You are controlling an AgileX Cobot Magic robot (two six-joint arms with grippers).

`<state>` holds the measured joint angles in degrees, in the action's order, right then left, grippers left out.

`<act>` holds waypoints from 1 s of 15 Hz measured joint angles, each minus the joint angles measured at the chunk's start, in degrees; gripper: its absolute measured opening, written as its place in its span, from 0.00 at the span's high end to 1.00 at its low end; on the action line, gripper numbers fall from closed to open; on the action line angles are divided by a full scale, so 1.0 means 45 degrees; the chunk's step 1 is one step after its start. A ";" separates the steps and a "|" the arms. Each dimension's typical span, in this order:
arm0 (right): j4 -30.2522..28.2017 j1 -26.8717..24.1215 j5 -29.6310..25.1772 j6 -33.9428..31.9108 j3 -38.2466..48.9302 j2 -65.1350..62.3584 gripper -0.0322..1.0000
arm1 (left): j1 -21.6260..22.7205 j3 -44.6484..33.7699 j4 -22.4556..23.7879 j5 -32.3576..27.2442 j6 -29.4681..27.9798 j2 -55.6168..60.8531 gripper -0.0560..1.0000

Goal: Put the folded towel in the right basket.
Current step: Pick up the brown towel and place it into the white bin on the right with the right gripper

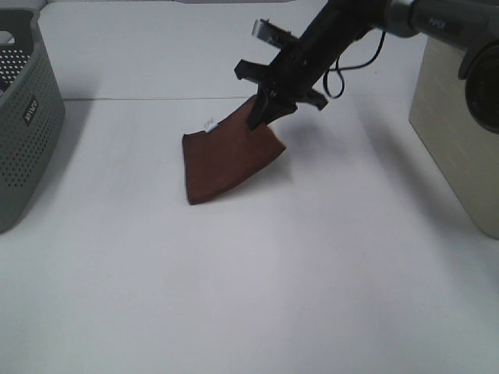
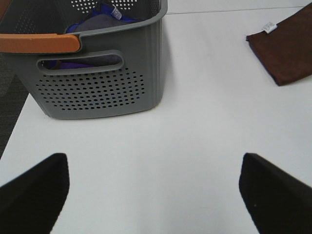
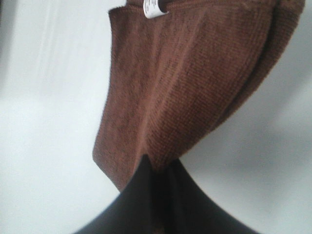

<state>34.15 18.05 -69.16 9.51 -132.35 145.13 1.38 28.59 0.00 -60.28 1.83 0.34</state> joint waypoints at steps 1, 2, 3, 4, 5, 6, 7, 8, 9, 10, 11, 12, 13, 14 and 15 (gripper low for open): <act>-0.1057 0.0000 -0.0025 -0.0344 -0.0471 -0.0433 0.94 | 0.0000 0.0000 0.0000 0.0000 0.0000 0.0000 0.11; -0.2063 0.0000 -0.0038 -0.0675 -0.0726 -0.0904 0.94 | 0.0000 0.0000 0.0000 0.0000 0.0000 0.0000 0.11; -0.3043 0.0000 -0.0051 -0.0929 -0.0802 -0.1451 0.94 | 0.0000 0.0000 0.0000 0.0000 0.0000 0.0000 0.11; -0.3896 0.0000 -0.0064 -0.1057 -0.0828 -0.1923 0.94 | 0.0000 0.0000 0.0000 0.0000 0.0000 0.0000 0.11; -0.4622 0.0000 -0.0076 -0.1120 -0.0828 -0.2419 0.94 | 0.0000 0.0000 0.0000 0.0000 0.0000 0.0000 0.11; -0.5348 0.0000 -0.0102 -0.1120 -0.0828 -0.2890 0.94 | 0.0000 0.0000 0.0000 0.0000 0.0000 0.0000 0.11; -0.5348 0.0000 -0.0102 -0.1120 -0.0828 -0.2890 0.94 | 0.0000 0.0000 0.0000 0.0000 0.0000 0.0000 0.11; -0.6837 0.0000 -0.0102 -0.1120 -0.0802 -0.3883 0.94 | 0.0000 0.0000 0.0000 0.0000 0.0000 0.0000 0.11; -0.7499 0.0000 -0.0115 -0.1120 -0.0688 -0.4431 0.94 | 0.0000 0.0000 0.0000 0.0000 0.0000 0.0000 0.11; -0.8149 0.0000 -0.0115 -0.1120 -0.0535 -0.4902 0.94 | 0.0000 0.0000 0.0000 0.0000 0.0000 0.0000 0.11; -0.8569 -0.0089 -0.0140 -0.1120 -0.0420 -0.5271 0.94 | 0.0000 0.0000 0.0000 0.0000 0.0000 0.0000 0.11; -0.8671 -0.0267 -0.0140 -0.1108 -0.0369 -0.5526 0.94 | 0.0000 0.0000 0.0000 0.0000 0.0000 0.0000 0.11; -0.8633 -0.0560 -0.0140 -0.1031 -0.0318 -0.5781 0.94 | 0.0000 0.0000 0.0000 0.0000 0.0000 0.0000 0.11; -0.8467 -0.1057 -0.0153 -0.0879 -0.0306 -0.5997 0.94 | 0.0000 0.0000 0.0000 0.0000 0.0000 0.0000 0.11; -0.8276 -0.1630 -0.0153 -0.0700 -0.0280 -0.6175 0.94 | 0.0000 0.0000 0.0000 0.0000 0.0000 0.0000 0.11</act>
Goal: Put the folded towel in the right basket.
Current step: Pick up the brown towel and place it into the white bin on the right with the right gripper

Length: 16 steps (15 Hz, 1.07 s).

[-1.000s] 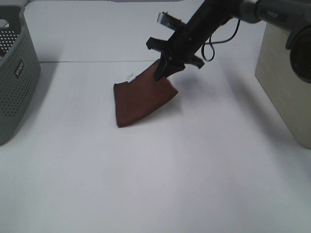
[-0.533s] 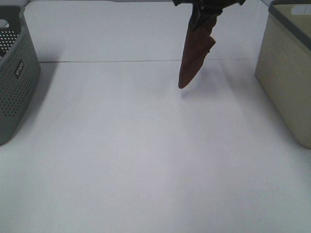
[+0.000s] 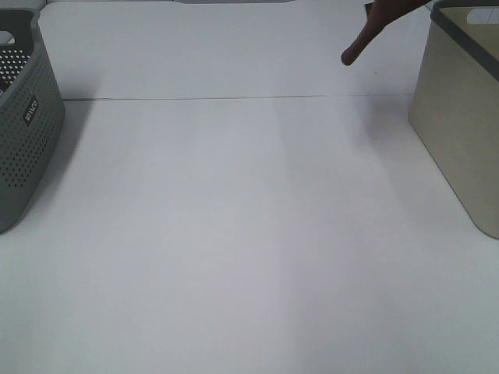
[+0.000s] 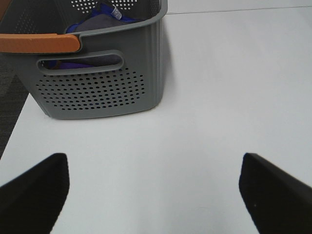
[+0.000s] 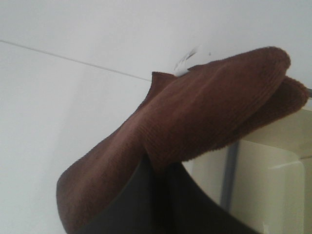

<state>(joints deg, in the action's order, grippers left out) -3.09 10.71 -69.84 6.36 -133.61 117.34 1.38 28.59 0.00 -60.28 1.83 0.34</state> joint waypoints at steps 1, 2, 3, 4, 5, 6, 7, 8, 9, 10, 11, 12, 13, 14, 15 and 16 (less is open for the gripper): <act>0.0433 -0.0726 0.0013 0.0255 0.0140 -0.0166 0.94 | 0.0000 0.0000 0.0000 0.0000 0.0000 0.0000 0.11; 0.0840 -0.1401 0.0013 0.0395 0.0369 -0.0318 0.94 | 0.0000 0.0000 0.0000 0.0000 0.0000 0.0000 0.11; 0.1210 -0.2088 0.0025 0.0560 0.0738 -0.0420 0.94 | 0.0000 0.0000 0.0000 0.0000 0.0000 0.0000 0.11; 0.1490 -0.2814 0.0025 0.0586 0.1159 -0.0446 0.94 | 0.0000 0.0000 0.0000 0.0000 0.0000 0.0000 0.11; 0.1566 -0.3463 0.0025 0.0624 0.1553 -0.0446 0.94 | 0.0000 0.0000 0.0000 0.0000 0.0000 0.0000 0.11; 0.1592 -0.3973 0.0025 0.0713 0.1986 -0.0446 0.94 | 0.0000 0.0000 0.0000 0.0000 0.0000 0.0000 0.11; 0.1617 -0.4227 0.0025 0.0777 0.2215 -0.0446 0.94 | 0.0000 0.0000 0.0000 0.0000 0.0000 0.0000 0.11; 0.1681 -0.4647 0.0025 0.0917 0.2636 -0.0446 0.94 | 0.0000 0.0000 0.0000 0.0000 0.0000 0.0000 0.11; 0.1693 -0.5055 0.0025 0.1044 0.2992 -0.0446 0.94 | 0.0000 0.0000 0.0000 0.0000 0.0000 0.0000 0.11; 0.1693 -0.5373 0.0013 0.1197 0.3272 -0.0433 0.94 | 0.0000 0.0000 0.0000 0.0000 0.0000 0.0000 0.11; 0.1693 -0.5691 -0.0013 0.1248 0.3387 -0.0395 0.94 | 0.0000 0.0000 0.0000 0.0000 0.0000 0.0000 0.11; 0.1693 -0.5933 -0.0025 0.1248 0.3412 -0.0344 0.94 | 0.0000 0.0000 0.0000 0.0000 0.0000 0.0000 0.11; 0.1693 -0.6061 -0.0025 0.1248 0.3412 -0.0331 0.94 | 0.0000 0.0000 0.0000 0.0000 0.0000 0.0000 0.11; 0.1795 -0.6073 -0.0013 0.1261 0.3412 -0.0280 0.94 | 0.0000 0.0000 0.0000 0.0000 0.0000 0.0000 0.11; 0.2037 -0.6073 -0.0013 0.1261 0.3412 -0.0140 0.94 | 0.0000 0.0000 0.0000 0.0000 0.0000 0.0000 0.11; 0.2241 -0.6073 -0.0013 0.1235 0.3412 0.0038 0.91 | 0.0000 0.0000 0.0000 0.0000 0.0000 0.0000 0.11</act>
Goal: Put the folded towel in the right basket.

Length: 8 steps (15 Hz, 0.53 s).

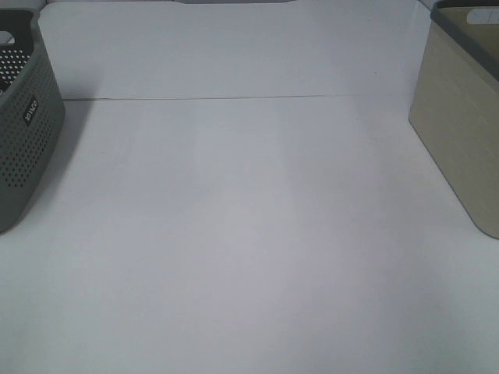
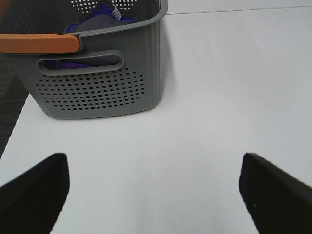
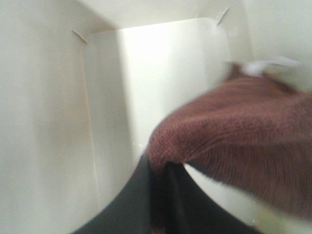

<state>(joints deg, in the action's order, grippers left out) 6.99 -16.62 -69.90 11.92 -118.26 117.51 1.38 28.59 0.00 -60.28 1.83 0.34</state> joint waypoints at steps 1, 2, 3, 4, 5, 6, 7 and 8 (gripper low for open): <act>0.0051 0.0000 0.0000 -0.0115 0.0000 0.0153 0.83 | 0.0000 0.0000 0.0000 0.0000 0.0000 0.0000 0.11; -0.0064 0.0000 0.0000 -0.0458 0.0025 0.0242 0.67 | 0.0000 0.0000 0.0000 0.0000 0.0000 0.0000 0.11; -0.0267 0.0000 0.0000 -0.0751 0.0025 0.0255 0.44 | 0.0000 0.0000 0.0000 0.0000 0.0000 0.0000 0.11; -0.0433 0.0000 0.0000 -0.0879 0.0025 0.0229 0.26 | 0.0000 0.0000 0.0000 0.0000 0.0000 0.0000 0.11; -0.0331 0.0000 0.0000 -0.1006 0.0025 -0.0102 0.09 | 0.0000 0.0000 0.0000 0.0000 0.0000 0.0000 0.11; -0.0013 0.0000 0.0000 -0.1019 0.0025 -0.0344 0.07 | 0.0000 0.0000 0.0000 0.0000 0.0000 0.0000 0.11; 0.0471 0.0000 0.0000 -0.1019 0.0025 -0.0662 0.06 | 0.0000 0.0000 0.0000 0.0000 0.0000 0.0000 0.11; 0.0980 0.0000 0.0000 -0.1019 0.0025 -0.1006 0.06 | 0.0000 0.0000 0.0000 0.0000 0.0000 0.0000 0.11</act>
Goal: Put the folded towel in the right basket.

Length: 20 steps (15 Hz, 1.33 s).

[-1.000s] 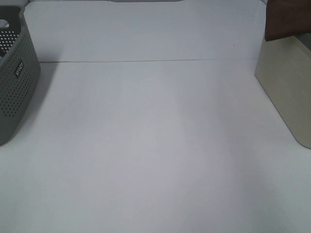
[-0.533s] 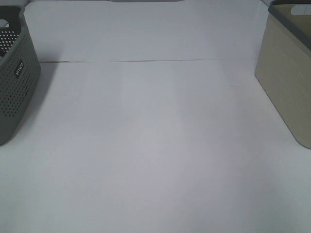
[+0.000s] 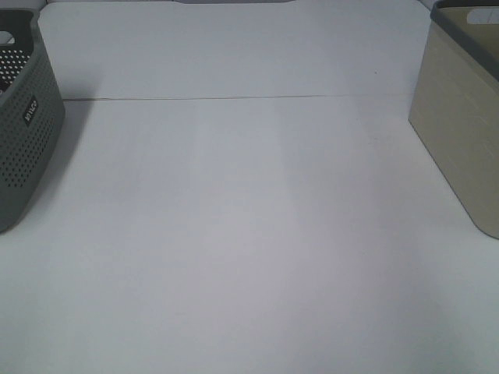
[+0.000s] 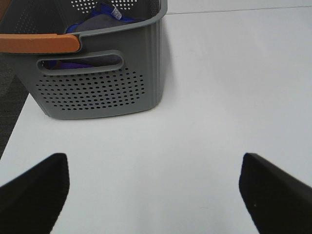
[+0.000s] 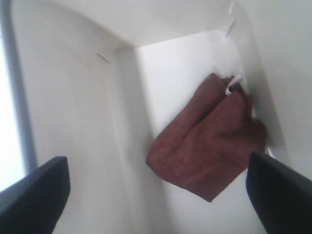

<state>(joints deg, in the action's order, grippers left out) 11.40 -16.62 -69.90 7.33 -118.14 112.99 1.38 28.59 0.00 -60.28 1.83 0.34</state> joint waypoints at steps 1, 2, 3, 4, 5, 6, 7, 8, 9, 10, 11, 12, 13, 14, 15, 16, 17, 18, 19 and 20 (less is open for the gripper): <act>0.0547 0.0000 0.0000 0.0025 0.0000 -0.0446 0.06 | 0.0000 0.0000 0.0000 0.0000 0.0000 0.0000 0.11; 0.1159 0.0000 0.0013 0.0153 0.0076 -0.0891 0.06 | 0.0000 0.0000 0.0000 0.0000 0.0000 0.0000 0.11; 0.1681 0.0000 0.0025 0.0407 0.0267 -0.1464 0.06 | 0.0000 0.0000 0.0000 0.0000 0.0000 0.0000 0.11; 0.2075 0.0000 0.0025 0.0688 0.0675 -0.2024 0.06 | 0.0000 0.0000 0.0000 0.0000 0.0000 0.0000 0.11; 0.2292 0.0013 0.0025 0.0866 0.1210 -0.2636 0.06 | 0.0000 0.0000 0.0000 0.0000 0.0000 0.0000 0.11; 0.2330 0.0013 0.0025 0.1057 0.1935 -0.3361 0.06 | 0.0000 0.0000 0.0000 0.0000 0.0000 0.0000 0.11; 0.2330 0.0013 0.0025 0.1210 0.2712 -0.4011 0.06 | 0.0000 0.0000 0.0000 0.0000 0.0000 0.0000 0.11; 0.2330 0.0013 0.0025 0.1413 0.3654 -0.4787 0.06 | 0.0000 0.0000 0.0000 0.0000 0.0000 0.0000 0.11; 0.2330 0.0013 0.0038 0.1541 0.4151 -0.5169 0.06 | 0.0000 0.0000 0.0000 0.0000 0.0000 0.0000 0.11; 0.2330 0.0013 0.0038 0.1783 0.5093 -0.5895 0.06 | 0.0000 0.0000 0.0000 0.0000 0.0000 0.0000 0.11; 0.2317 0.0013 0.0038 0.2012 0.6061 -0.6634 0.06 | 0.0000 0.0000 0.0000 0.0000 0.0000 0.0000 0.11; 0.2305 0.0013 0.0038 0.2037 0.7041 -0.7448 0.06 | 0.0000 0.0000 0.0000 0.0000 0.0000 0.0000 0.11; 0.2292 0.0013 0.0038 0.2050 0.8123 -0.8174 0.06 | 0.0000 0.0000 0.0000 0.0000 0.0000 0.0000 0.11; 0.2279 0.0013 0.0025 0.2050 0.9155 -0.8938 0.06 | 0.0000 0.0000 0.0000 0.0000 0.0000 0.0000 0.11; 0.2266 0.0013 0.0025 0.2050 1.0020 -0.9638 0.06 | 0.0000 0.0000 0.0000 0.0000 0.0000 0.0000 0.11; 0.2241 0.0013 0.0025 0.1999 1.0823 -1.0441 0.06 | 0.0000 0.0000 0.0000 0.0000 0.0000 0.0000 0.11; 0.2215 0.0013 0.0025 0.1910 1.1637 -1.1217 0.06 | 0.0000 0.0000 0.0000 0.0000 0.0000 0.0000 0.11; 0.2203 0.0013 0.0025 0.1732 1.2338 -1.2083 0.06 | 0.0000 0.0000 0.0000 0.0000 0.0000 0.0000 0.11; 0.2203 0.0013 0.0025 0.1655 1.3063 -1.3153 0.06 | 0.0000 0.0000 0.0000 0.0000 0.0000 0.0000 0.11; 0.2203 0.0013 0.0025 0.1642 1.3726 -1.4184 0.06 | 0.0000 0.0000 0.0000 0.0000 0.0000 0.0000 0.11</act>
<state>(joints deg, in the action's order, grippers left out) 21.31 -16.56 -69.79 14.73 -56.38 49.16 1.38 28.59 0.00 -60.28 1.83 0.34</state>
